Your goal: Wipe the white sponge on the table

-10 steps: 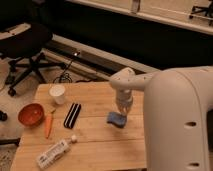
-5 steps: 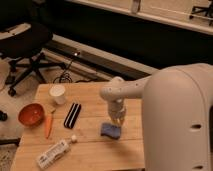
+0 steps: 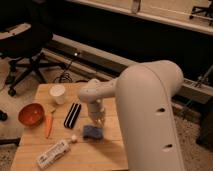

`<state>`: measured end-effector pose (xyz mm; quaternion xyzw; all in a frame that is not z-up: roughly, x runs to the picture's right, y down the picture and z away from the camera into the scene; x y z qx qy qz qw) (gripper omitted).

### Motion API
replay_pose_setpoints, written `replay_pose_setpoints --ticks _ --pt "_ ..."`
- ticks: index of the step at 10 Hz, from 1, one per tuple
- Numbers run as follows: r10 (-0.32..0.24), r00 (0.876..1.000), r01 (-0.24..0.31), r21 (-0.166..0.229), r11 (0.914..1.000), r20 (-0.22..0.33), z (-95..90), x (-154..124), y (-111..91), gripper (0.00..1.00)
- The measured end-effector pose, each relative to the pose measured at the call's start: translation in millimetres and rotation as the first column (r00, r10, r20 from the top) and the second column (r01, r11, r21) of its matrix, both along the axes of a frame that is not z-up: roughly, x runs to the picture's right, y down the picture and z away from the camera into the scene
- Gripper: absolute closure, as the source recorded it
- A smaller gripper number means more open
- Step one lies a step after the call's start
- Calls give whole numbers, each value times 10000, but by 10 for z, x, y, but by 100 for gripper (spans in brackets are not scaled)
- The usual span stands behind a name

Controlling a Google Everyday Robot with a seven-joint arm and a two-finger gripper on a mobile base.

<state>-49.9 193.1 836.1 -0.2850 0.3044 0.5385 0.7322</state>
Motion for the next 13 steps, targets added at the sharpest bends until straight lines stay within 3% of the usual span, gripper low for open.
replay_pose_setpoints --ticks 2,4,8,10,13 --pt "-171 9996 163 343 9993 228 169 -155 -292 78" --pt "-76 10000 73 662 9978 46 336 -99 -591 78" --pt "444 9948 -346 1052 9939 -922 635 416 -999 78" --pt "1113 9812 -917 1272 9876 -1575 678 834 -1119 78" --pt "1963 9498 -1653 1418 9760 -2434 567 1385 -1033 78"
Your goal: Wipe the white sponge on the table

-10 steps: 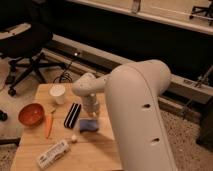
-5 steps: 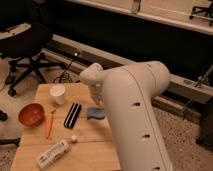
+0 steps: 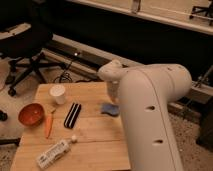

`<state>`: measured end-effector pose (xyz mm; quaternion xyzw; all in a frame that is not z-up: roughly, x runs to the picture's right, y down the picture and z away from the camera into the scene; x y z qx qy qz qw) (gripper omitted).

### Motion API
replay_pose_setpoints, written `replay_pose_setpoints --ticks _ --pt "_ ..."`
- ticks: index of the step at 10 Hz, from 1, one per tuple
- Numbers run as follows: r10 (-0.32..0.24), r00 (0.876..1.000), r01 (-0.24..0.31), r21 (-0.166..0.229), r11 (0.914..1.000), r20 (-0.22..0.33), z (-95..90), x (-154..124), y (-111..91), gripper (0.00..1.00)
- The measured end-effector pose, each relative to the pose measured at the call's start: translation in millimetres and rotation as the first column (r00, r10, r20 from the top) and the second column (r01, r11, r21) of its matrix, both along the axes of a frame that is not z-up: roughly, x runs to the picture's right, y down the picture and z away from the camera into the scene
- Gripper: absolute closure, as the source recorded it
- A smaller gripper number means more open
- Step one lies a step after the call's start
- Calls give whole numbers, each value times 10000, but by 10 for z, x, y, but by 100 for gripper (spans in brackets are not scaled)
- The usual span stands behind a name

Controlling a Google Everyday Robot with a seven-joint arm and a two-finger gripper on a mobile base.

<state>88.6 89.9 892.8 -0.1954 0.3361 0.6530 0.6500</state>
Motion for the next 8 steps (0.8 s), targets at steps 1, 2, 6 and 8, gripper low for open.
replay_pose_setpoints --ticks 1,2,6,8 --pt "303 9989 -305 -51 9995 -347 -120 227 125 78" --pt "440 9977 -450 -173 9988 -516 -229 346 281 78" --pt "336 9987 -370 -918 9951 -375 -705 340 1034 78" --pt "-5 9996 40 -1293 9916 270 -834 3 1350 78"
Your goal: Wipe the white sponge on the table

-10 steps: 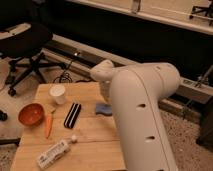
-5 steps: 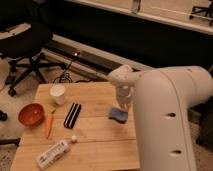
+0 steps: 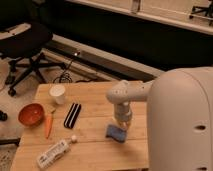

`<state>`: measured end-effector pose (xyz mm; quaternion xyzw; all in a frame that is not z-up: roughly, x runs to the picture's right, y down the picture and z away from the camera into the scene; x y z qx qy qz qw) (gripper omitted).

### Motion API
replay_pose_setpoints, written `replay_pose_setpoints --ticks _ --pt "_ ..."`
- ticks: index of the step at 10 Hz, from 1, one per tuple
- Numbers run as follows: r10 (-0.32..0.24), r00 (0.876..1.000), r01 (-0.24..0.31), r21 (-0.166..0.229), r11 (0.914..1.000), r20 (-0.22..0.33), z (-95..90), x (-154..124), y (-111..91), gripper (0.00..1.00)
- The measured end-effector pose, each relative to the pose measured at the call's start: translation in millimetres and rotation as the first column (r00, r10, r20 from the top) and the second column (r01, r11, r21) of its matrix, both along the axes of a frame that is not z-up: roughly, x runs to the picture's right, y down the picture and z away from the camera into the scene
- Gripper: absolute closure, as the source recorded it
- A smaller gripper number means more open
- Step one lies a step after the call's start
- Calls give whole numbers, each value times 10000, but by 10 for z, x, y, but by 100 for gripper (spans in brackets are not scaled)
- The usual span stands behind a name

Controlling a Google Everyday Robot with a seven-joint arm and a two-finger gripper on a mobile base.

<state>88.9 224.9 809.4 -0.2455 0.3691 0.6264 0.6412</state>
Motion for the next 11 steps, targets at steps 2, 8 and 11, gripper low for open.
replay_pose_setpoints --ticks 2,8,11 --pt "-360 9957 358 37 9994 851 12 -466 40 78" --pt "-1857 9475 1714 770 9822 2604 566 -1582 -654 78" --pt "-1915 9552 1701 1110 9792 2256 944 -1524 -1116 78"
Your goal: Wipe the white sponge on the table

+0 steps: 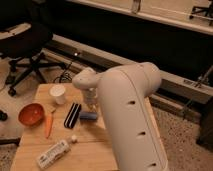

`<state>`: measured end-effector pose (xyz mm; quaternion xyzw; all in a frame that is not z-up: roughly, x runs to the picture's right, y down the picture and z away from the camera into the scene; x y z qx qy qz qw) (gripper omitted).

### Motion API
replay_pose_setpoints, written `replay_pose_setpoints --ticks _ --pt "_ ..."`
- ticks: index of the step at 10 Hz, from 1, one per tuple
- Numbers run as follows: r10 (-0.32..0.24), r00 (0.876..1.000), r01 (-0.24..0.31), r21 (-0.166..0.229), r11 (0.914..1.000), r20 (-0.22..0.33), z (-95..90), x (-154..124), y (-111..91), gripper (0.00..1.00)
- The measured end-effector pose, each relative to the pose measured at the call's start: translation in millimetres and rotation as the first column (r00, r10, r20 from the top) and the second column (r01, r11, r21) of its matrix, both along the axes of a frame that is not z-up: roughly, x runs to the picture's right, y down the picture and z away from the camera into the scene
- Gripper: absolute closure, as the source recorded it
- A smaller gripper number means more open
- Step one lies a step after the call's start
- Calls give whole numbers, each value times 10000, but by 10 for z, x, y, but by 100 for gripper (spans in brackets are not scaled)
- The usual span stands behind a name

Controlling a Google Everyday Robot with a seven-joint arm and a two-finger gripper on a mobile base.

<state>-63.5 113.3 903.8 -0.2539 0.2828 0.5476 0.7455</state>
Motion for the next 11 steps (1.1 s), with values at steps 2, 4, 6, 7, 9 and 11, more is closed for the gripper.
replay_pose_setpoints --ticks 2,4,6,7,9,11 --pt "348 9986 -337 278 9990 -391 103 207 -260 78" --pt "737 9937 -705 407 9967 -843 112 492 -347 78" --pt "1257 9818 -1195 509 9915 -1427 38 864 -308 78" --pt "1477 9752 -1403 557 9885 -1649 0 1004 -275 78" --pt "2113 9510 -2004 707 9772 -2258 -119 1398 -161 78" --pt "2603 9310 -2436 954 9652 -2560 -227 1635 -118 78"
